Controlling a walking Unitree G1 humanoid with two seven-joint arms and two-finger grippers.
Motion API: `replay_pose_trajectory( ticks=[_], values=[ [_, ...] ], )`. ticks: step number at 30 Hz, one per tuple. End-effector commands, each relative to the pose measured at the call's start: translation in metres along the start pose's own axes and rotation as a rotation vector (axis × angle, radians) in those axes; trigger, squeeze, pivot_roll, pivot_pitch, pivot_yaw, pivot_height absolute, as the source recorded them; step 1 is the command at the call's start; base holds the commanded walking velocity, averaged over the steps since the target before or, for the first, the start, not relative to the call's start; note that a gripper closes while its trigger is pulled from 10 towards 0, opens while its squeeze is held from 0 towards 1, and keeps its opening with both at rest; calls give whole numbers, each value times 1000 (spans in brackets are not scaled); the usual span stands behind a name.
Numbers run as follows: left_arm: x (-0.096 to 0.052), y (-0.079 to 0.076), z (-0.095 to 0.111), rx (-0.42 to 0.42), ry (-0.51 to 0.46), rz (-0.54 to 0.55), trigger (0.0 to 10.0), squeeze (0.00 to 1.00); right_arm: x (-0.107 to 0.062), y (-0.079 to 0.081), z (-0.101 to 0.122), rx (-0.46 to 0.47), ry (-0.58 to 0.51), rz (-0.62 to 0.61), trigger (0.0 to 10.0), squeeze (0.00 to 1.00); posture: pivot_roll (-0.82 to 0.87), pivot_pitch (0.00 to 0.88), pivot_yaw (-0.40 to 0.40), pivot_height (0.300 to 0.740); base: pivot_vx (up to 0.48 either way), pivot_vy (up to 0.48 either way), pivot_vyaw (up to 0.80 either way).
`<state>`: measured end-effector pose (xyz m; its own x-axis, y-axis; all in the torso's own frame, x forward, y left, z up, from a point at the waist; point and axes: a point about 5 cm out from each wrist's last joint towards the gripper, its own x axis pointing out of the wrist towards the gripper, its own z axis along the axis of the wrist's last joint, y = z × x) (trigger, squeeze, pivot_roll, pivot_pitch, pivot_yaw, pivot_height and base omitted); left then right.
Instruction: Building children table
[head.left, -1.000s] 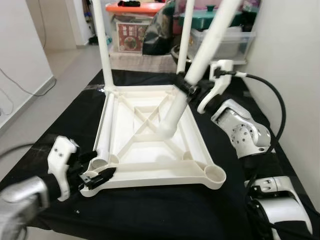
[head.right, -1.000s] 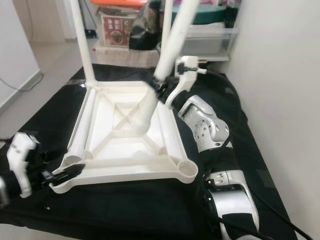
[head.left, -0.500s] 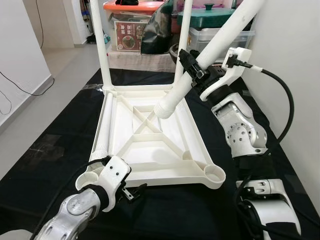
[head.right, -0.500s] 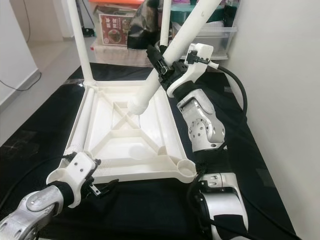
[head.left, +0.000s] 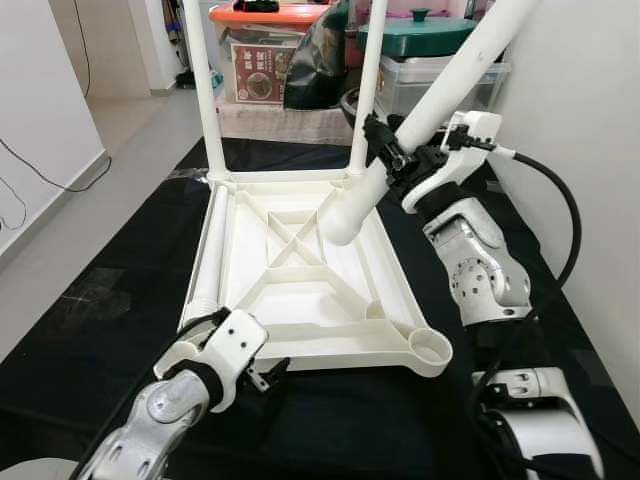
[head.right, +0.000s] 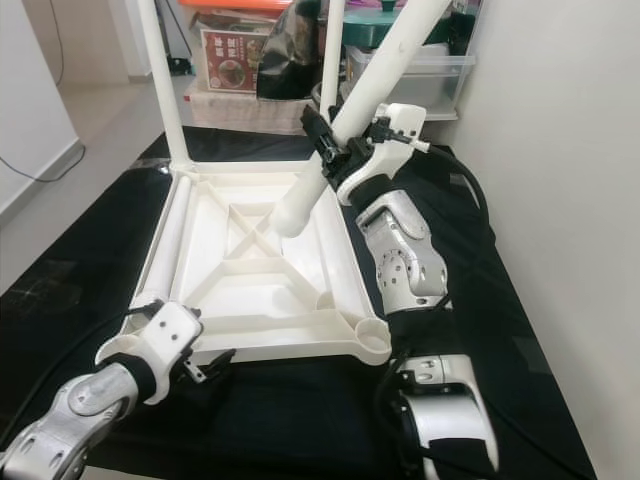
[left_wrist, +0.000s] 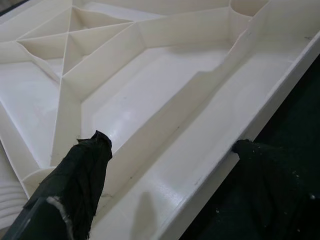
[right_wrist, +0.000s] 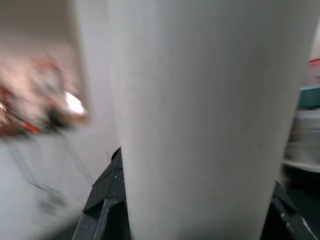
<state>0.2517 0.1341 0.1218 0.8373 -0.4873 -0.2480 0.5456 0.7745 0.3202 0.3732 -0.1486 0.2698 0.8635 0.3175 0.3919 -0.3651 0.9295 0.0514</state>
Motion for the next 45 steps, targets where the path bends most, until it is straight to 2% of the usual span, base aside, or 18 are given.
replay_pose_trajectory(
  ticks=[1,2,3,4,6,13,17,22,28,31,32,36,38,39,40,41,43,45],
  values=[
    [0,-2,-7,11,24,1,10000,0,-6,-3,-12,-55,36,-31,0,0,108,0,-28,740,0,0,0],
    [0,-2,-7,11,24,1,10000,0,-6,-3,-12,-55,36,-31,0,0,108,0,-28,740,0,0,0],
    [0,0,-8,13,26,7,10000,0,-8,-6,-15,-123,56,-49,0,0,108,0,-29,740,0,0,0],
    [0,0,-8,13,26,7,10000,0,-8,-6,-15,-123,56,-49,0,0,108,0,-29,740,0,0,0],
    [1,1,-10,20,26,15,10000,0,-13,-13,-22,-222,95,-91,0,0,102,0,-26,740,0,0,0],
    [4,0,-11,26,20,16,10000,0,-19,-27,-28,-269,133,-167,0,0,99,0,-28,740,0,0,0],
    [5,-1,-13,36,20,26,10000,0,-23,-37,-31,-403,157,-192,0,0,97,0,-34,740,0,0,0],
    [5,-1,-14,36,20,33,10000,0,-31,-37,-39,-496,212,-101,0,0,92,0,-39,740,0,0,0],
    [6,-1,-14,34,19,39,10000,0,-39,-30,-48,-514,262,-2,0,0,91,0,-40,740,0,0,0],
    [7,3,-13,1,6,56,10000,0,-41,-10,-55,-375,255,62,0,0,85,0,-41,740,0,0,0],
    [7,3,-13,1,6,56,10000,0,-41,-10,-55,-375,255,62,0,0,85,0,-41,740,0,0,0],
    [6,19,-10,-37,-5,130,10000,0,-39,23,-59,-89,216,70,0,0,86,0,-43,740,0,0,0],
    [6,19,-10,-37,-5,130,10000,0,-39,23,-59,-89,216,70,0,0,86,0,-43,740,0,0,0],
    [6,24,-11,-42,-4,155,10000,0,-38,27,-60,-39,211,57,0,0,89,0,-44,740,0,0,0],
    [6,24,-11,-42,-4,155,10000,0,-38,27,-60,-39,211,57,0,0,89,0,-44,740,0,0,0],
    [4,32,-11,-48,0,203,10000,0,-37,34,-63,30,212,35,0,0,96,0,-49,740,0,0,0],
    [4,38,-12,-50,3,236,10000,0,-37,38,-66,48,216,31,0,0,96,0,-49,740,0,0,0],
    [3,41,-12,-52,3,262,10000,0,-39,38,-70,-6,231,37,0,0,95,0,-49,740,0,0,0]
  ],
)
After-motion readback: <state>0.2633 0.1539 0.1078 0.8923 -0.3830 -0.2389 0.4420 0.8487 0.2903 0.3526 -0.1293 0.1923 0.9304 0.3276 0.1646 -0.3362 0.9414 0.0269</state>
